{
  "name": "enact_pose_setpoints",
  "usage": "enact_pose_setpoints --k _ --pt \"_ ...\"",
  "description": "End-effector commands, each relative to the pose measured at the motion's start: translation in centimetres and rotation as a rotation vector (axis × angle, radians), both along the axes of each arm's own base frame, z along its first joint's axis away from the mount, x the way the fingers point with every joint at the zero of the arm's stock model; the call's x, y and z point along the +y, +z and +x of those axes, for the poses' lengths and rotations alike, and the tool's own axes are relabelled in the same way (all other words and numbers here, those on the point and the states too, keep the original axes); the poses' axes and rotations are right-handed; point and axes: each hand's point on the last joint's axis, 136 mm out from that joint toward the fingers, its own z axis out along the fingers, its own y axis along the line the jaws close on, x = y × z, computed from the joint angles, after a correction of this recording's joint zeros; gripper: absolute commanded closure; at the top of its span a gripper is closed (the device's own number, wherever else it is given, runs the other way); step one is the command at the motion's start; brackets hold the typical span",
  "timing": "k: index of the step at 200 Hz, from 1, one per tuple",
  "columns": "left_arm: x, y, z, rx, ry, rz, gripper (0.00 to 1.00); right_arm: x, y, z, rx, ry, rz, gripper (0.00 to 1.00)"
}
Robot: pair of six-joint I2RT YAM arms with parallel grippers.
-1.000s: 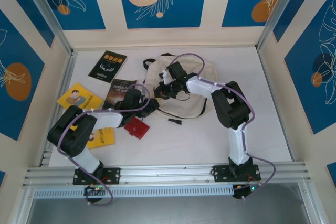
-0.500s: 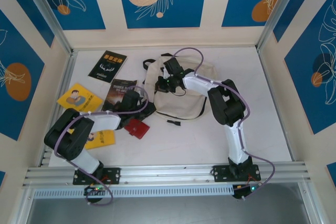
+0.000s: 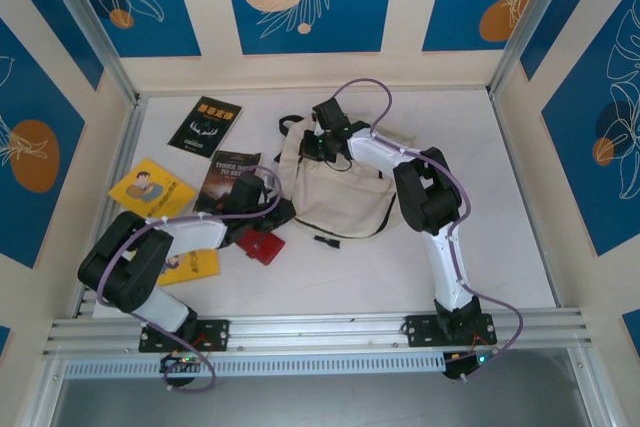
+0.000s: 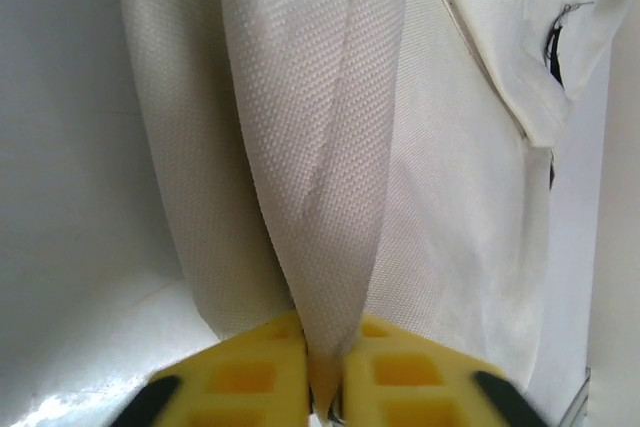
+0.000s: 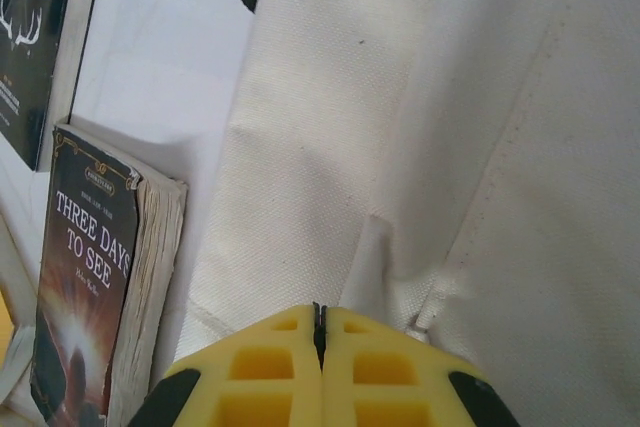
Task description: Pack the student bag
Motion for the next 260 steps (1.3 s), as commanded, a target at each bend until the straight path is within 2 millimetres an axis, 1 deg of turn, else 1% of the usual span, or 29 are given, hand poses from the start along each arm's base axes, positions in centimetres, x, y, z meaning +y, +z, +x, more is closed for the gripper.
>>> enact_pose_setpoints --k 1,9,13,24,39,53,56,64,74,94,113,120,127,151,169,187,201,213,237,260 --pt "-0.5 0.9 -0.8 0.027 -0.065 0.003 0.67 -0.5 2.6 0.9 -0.053 0.047 0.013 0.88" --pt "-0.6 1.6 -0.4 0.012 -0.072 0.008 0.59 -0.8 3.0 0.0 -0.043 0.072 0.007 0.79" --pt "-0.6 2.1 -0.1 0.004 -0.074 0.013 0.55 -1.0 3.7 -0.2 -0.053 0.08 0.005 0.74" --pt "-0.3 3.0 0.4 -0.014 -0.071 0.04 0.46 -2.0 4.7 -1.4 -0.068 0.109 -0.012 0.62" --pt "0.6 4.2 1.2 -0.034 -0.059 0.084 0.39 -3.8 6.2 -3.1 -0.096 0.14 -0.054 0.48" --pt "2.1 4.9 1.8 -0.04 -0.034 0.137 0.33 -5.6 6.9 -4.8 -0.105 0.163 -0.098 0.4" --pt "2.4 5.0 1.9 -0.041 -0.032 0.148 0.32 -5.9 6.8 -5.2 -0.102 0.173 -0.11 0.39" --pt "3.4 5.5 2.2 -0.049 -0.02 0.179 0.29 -6.8 7.2 -6.3 -0.111 0.189 -0.137 0.36" --pt "4.8 5.8 2.5 -0.05 0.003 0.228 0.25 -7.5 7.1 -7.8 -0.108 0.224 -0.17 0.34" --pt "8.0 6.5 3.2 -0.056 0.059 0.306 0.17 -8.1 6.5 -10.8 -0.075 0.273 -0.207 0.32" --pt "10.9 6.6 3.6 -0.045 0.107 0.355 0.08 -7.4 5.6 -12.7 -0.017 0.282 -0.202 0.32" --pt "11.9 6.4 3.7 -0.037 0.12 0.37 0.06 -6.6 5.2 -13.3 0.001 0.289 -0.189 0.32" --pt "12.9 6.0 3.9 -0.02 0.135 0.381 0.01 -5.7 4.9 -13.9 0.019 0.304 -0.175 0.31" --pt "14.6 4.8 4.3 0.018 0.142 0.41 0.0 -2.8 3.6 -15.9 0.026 0.411 -0.199 0.32" --pt "15.8 3.8 4.6 0.057 0.172 0.421 0.0 -1.4 3.2 -17.5 0.01 0.518 -0.228 0.32" --pt "16.8 3.3 5.0 0.08 0.201 0.418 0.0 -0.4 3.2 -19.1 -0.005 0.624 -0.239 0.31" --pt "17.3 2.8 5.4 0.08 0.208 0.42 0.01 -0.1 2.7 -19.7 -0.008 0.668 -0.268 0.3" --pt "17.5 2.2 5.7 0.091 0.203 0.435 0.02 -0.4 1.8 -19.8 0.007 0.675 -0.312 0.3" --pt "17.3 0.5 6.1 0.135 0.187 0.439 0.07 -0.7 0.1 -19.4 0.04 0.661 -0.35 0.3" --pt "16.9 -1.4 6.3 0.185 0.17 0.435 0.13 -1.2 -0.8 -18.7 0.058 0.615 -0.351 0.3"
